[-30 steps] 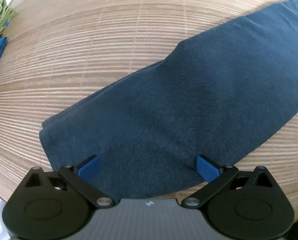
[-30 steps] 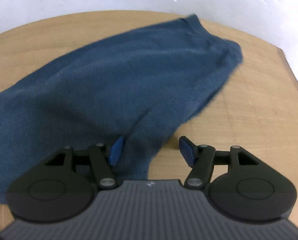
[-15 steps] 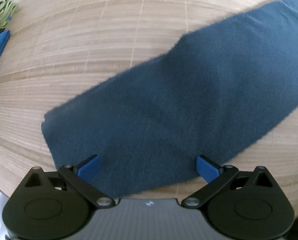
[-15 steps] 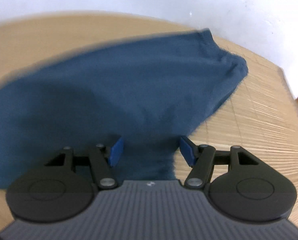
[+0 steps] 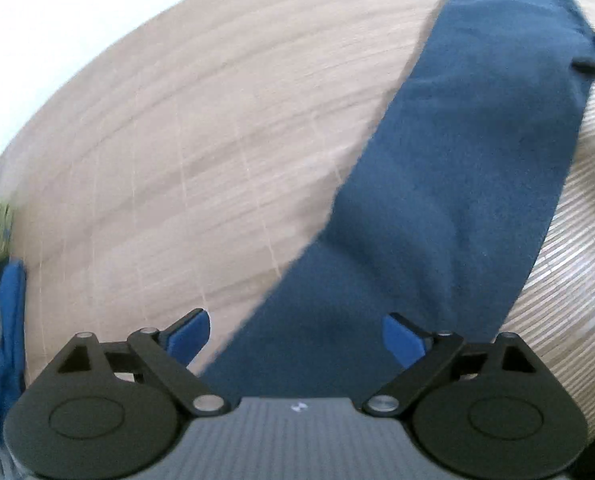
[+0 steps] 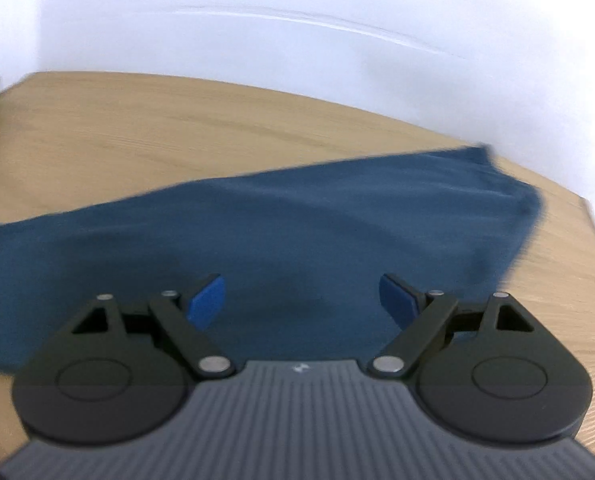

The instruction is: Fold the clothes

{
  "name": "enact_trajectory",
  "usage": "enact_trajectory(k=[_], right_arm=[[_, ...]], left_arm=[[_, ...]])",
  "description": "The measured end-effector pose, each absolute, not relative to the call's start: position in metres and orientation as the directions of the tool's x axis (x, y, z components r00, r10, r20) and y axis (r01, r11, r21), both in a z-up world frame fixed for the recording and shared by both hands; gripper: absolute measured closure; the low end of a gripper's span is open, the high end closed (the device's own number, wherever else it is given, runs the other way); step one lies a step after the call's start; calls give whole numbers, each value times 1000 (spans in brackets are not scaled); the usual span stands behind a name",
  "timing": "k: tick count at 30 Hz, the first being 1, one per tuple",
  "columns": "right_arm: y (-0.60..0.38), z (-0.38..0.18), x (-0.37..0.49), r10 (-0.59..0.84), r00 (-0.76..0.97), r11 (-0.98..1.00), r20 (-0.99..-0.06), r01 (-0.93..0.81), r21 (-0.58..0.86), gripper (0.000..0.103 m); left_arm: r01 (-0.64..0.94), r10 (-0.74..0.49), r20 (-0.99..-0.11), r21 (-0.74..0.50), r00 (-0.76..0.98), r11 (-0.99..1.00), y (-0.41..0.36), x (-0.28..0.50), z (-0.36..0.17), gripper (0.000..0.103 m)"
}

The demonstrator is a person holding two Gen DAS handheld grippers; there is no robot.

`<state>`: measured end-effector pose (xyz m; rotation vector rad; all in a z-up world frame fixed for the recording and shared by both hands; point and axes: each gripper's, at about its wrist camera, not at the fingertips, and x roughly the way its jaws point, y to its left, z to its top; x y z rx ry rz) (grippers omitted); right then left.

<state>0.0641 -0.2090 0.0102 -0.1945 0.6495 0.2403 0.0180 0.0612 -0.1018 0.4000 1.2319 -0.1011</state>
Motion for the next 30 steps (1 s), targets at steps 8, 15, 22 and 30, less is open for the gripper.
enact_trajectory(k=[8,15,22,30], right_arm=[[-66,-6,-12,248,755,968,-607,-216,127,17],[35,-3,-64,142,755,990,-640,-115,84,17],[84,11,-120,194,757,974,-624,-222,33,17],[121,4,-134,374,673,897,-638,-437,65,17]], left_arm=[[501,-36,-937,152,347,852,131,12,-144,4],[583,-188,-959,-30,212,812,181,-20,-161,0],[630,-246,-933,-28,262,776,207,-45,-158,2],[550,-178,-915,56,362,833,231,-50,-145,2]])
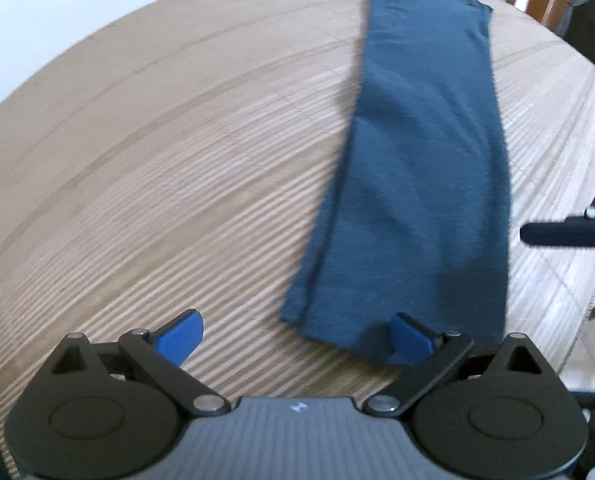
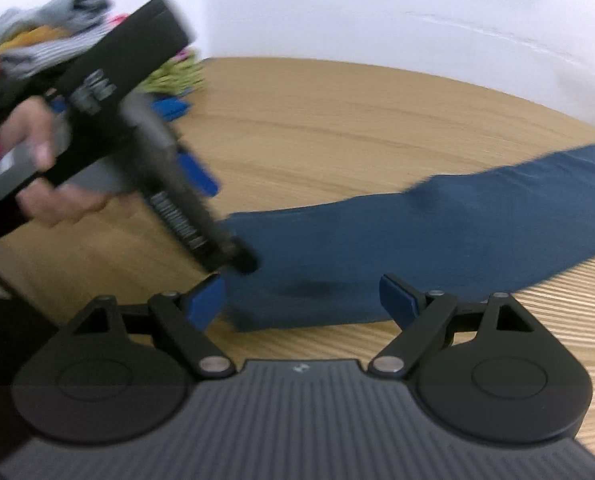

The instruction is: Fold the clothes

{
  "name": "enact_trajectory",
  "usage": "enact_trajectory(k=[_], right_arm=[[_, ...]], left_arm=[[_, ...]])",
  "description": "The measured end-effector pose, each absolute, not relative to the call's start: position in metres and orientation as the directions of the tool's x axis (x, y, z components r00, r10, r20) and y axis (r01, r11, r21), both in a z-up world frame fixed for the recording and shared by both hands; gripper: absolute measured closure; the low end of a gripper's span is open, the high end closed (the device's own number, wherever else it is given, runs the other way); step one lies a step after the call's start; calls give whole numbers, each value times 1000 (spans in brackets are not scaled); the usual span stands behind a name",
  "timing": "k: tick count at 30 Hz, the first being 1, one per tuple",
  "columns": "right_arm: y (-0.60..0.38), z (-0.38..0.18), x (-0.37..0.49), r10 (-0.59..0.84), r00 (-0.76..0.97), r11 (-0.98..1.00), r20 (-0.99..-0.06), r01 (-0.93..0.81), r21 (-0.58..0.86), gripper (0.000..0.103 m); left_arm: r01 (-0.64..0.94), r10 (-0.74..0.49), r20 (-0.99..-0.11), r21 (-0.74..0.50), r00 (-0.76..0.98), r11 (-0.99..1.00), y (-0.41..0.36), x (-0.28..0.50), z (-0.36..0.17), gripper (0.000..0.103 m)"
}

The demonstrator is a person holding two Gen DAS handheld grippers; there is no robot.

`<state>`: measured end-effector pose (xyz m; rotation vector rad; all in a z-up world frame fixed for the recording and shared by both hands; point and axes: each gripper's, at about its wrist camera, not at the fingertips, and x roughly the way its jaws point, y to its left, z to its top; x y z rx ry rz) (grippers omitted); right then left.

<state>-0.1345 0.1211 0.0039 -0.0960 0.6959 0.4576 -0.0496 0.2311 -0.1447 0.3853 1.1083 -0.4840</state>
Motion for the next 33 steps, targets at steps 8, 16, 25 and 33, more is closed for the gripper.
enact_trajectory(k=[8,16,25,33], right_arm=[[135,-28,-119,357,655,853,-666,-519,-52,27],[119,-30,-105,368,691,886,-622,-464,9,78],[36,-13,-77,580,648,752,-494,-194,630,84],[-6,-18,-57,461,713,734,-529,29,679,80]], left_arm=[[431,-90,-912,100,400,897,245,-49,-143,2],[341,-6,-918,142,397,929,256,-59,-148,2],[388,-100,-910,72,403,919,251,-38,-148,3],[480,-149,-910,61,387,875,229,-18,-150,3]])
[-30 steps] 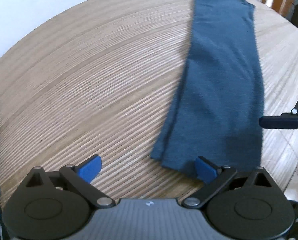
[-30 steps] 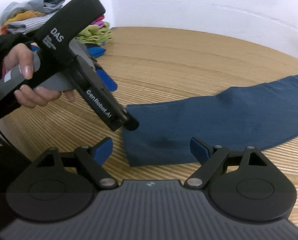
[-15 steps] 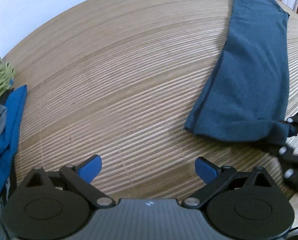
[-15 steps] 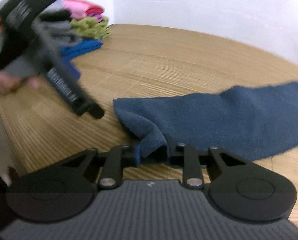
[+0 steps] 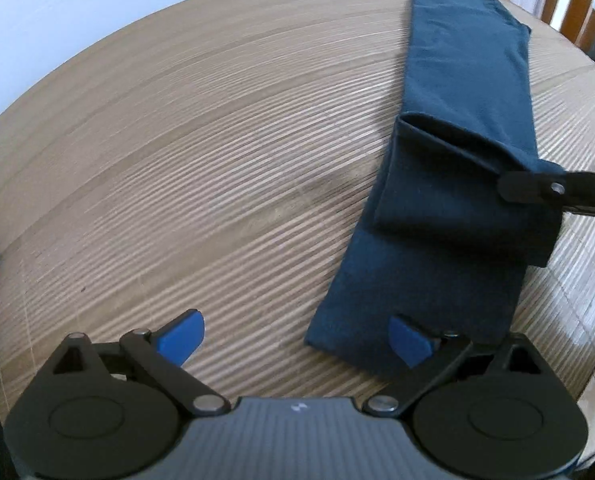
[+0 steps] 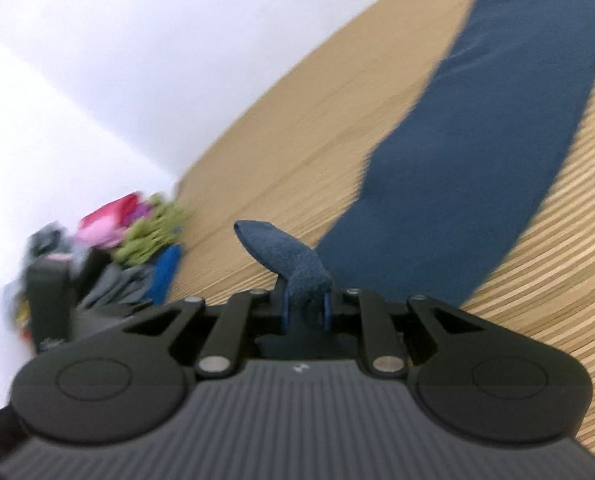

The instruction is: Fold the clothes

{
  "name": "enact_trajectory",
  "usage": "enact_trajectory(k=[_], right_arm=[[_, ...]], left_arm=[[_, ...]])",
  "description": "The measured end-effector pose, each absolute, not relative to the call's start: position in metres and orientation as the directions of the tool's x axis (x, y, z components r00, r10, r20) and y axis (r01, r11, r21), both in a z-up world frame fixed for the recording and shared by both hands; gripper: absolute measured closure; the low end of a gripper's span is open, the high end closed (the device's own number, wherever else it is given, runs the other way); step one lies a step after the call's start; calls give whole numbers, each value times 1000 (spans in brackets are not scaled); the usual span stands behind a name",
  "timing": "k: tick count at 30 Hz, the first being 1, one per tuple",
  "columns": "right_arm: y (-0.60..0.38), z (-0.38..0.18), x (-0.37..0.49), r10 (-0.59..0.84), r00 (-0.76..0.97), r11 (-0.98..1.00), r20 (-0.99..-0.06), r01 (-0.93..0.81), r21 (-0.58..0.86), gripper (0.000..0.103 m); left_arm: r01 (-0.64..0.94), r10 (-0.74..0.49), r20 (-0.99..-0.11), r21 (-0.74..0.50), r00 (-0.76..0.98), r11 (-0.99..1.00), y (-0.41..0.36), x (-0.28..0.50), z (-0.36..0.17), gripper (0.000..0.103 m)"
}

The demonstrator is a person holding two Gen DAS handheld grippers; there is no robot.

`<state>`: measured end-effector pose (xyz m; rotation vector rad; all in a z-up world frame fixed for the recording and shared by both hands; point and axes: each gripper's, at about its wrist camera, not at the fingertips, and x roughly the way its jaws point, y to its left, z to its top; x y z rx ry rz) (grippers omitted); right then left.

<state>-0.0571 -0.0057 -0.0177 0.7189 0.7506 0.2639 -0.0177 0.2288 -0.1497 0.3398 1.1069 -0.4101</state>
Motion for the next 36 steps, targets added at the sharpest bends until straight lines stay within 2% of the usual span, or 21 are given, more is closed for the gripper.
enact_trajectory(k=[3,5,9,13,16,19,22,24,26,29,30,36], right_arm=[[-18,-25,-55,366,698,765,-615,150,626,72],[-22,-26,-57,372,695,762,-615,150,630,71],[-21,-8,-64,301,724,815,-620,142,562,59],[-14,8,-79,192,775,889,-602,123,441,58],[3,6,-76,168,773,939,-612,64,339,59],[17,-11,-73,106,722,986,-683,12,165,61],[32,-8,-77,50,731,998,-680,-64,5,59],[36,3,-85,77,750,993,-657,-118,-18,59],[38,17,-96,188,760,973,-622,-230,13,57],[51,22,-104,378,670,904,-639,-417,97,44],[58,20,-105,422,638,878,-645,-466,114,44],[90,-2,-116,479,533,768,-698,-639,39,45]], left_arm=[[491,-165,-905,53,391,870,226,-13,-146,3],[497,-178,-901,48,397,866,222,-10,-144,3],[520,-210,-889,36,407,854,211,-5,-138,3],[545,-242,-876,29,418,838,196,-2,-133,3],[556,-248,-876,28,414,831,183,6,-137,3],[551,-177,-903,76,392,831,176,13,-154,3],[527,-162,-909,72,384,847,187,11,-157,3],[501,-145,-908,79,392,862,198,8,-155,3],[478,-129,-906,88,402,874,209,6,-152,3],[443,-112,-901,96,419,891,223,1,-147,3],[428,-104,-898,100,428,898,227,-1,-145,3],[349,-74,-887,101,455,932,246,-17,-133,3]])
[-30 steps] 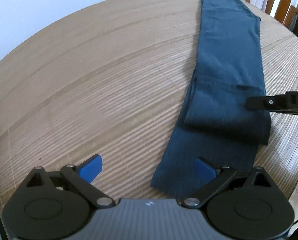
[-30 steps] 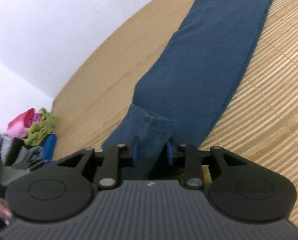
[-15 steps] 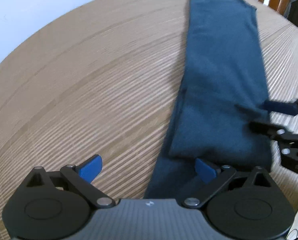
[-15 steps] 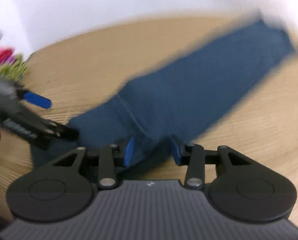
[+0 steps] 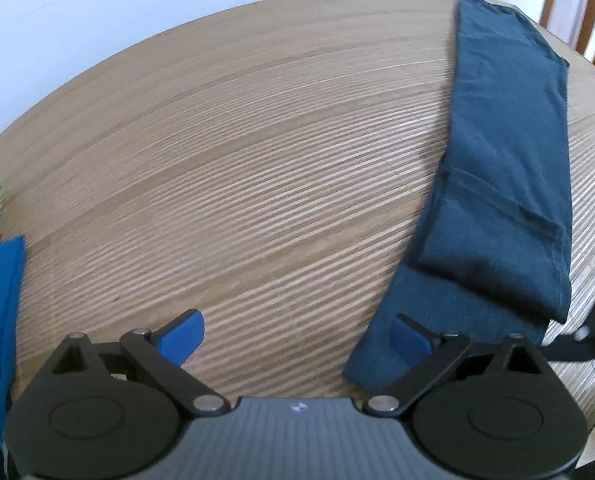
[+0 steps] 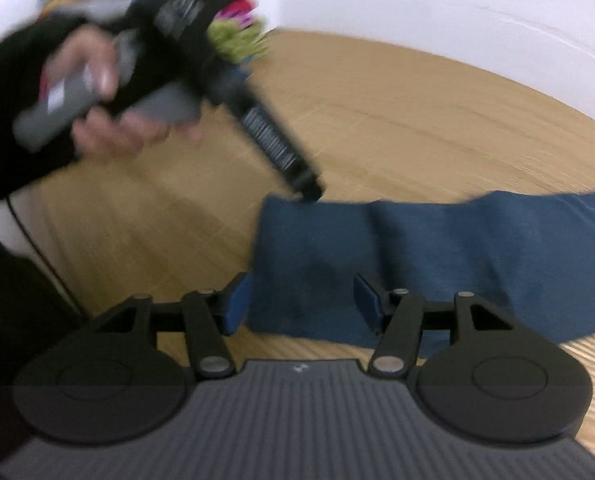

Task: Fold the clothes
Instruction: 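Hold the folded pants end with the right gripper and press it flat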

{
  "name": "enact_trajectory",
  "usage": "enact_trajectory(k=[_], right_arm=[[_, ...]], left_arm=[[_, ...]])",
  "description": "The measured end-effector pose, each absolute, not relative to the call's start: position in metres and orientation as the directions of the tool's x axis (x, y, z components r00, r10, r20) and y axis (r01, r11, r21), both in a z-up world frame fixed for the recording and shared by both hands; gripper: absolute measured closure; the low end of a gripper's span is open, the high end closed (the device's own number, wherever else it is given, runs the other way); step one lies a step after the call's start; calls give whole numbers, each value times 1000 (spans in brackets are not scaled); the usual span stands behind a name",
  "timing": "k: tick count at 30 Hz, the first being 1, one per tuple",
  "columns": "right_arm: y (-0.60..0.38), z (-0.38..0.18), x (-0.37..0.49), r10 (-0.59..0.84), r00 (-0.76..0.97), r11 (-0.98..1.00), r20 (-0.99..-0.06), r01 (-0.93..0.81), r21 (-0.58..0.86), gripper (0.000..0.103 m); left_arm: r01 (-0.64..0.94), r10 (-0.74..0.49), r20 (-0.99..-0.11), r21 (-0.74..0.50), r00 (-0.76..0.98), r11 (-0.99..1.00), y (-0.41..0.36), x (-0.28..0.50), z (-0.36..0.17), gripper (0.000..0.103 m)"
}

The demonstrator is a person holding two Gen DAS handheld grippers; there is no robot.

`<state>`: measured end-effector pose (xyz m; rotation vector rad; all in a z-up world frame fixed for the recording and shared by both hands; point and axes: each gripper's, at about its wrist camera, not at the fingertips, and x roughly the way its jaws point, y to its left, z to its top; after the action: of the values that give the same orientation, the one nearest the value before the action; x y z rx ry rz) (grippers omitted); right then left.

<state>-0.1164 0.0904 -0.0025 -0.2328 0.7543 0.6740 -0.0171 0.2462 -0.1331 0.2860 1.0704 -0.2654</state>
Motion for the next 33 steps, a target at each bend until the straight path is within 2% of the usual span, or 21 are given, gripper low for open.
enact_trajectory(k=[2,4,5,6,8,11,14,17,25,29,33], right_arm=[[101,-11,-114,480,512,753,-713,-657,35,47],[104,-12,-117,477,546,750,-689,-662,-5,66],[104,-11,-115,471,554,763,-686,-647,1,88],[104,-10,-112,464,562,777,-684,-630,9,90],[97,-8,-108,475,570,798,-671,-601,54,91],[76,0,-104,524,585,827,-618,-522,208,91],[47,7,-97,557,621,830,-551,-409,379,91],[18,11,-90,542,663,828,-517,-313,466,91],[-11,-9,-70,421,700,868,-576,-127,480,89],[-21,-7,-71,293,722,899,-627,15,438,78],[-27,11,-88,290,757,902,-586,-11,432,77]], left_arm=[[328,-62,-887,103,457,939,253,-24,-132,3],[307,-47,-890,106,454,946,259,-28,-132,3],[298,-43,-891,106,452,949,262,-29,-132,3],[290,-38,-892,106,450,951,265,-30,-133,3],[276,-30,-894,106,447,955,269,-33,-133,3],[275,-31,-892,106,451,956,271,-36,-132,3],[303,-55,-883,100,465,948,264,-32,-128,3],[350,-100,-871,87,481,933,247,-24,-123,3],[492,-196,-850,84,489,866,186,9,-134,3],[523,-178,-864,111,471,845,166,21,-150,3],[528,-200,-870,79,450,846,169,28,-153,1]])
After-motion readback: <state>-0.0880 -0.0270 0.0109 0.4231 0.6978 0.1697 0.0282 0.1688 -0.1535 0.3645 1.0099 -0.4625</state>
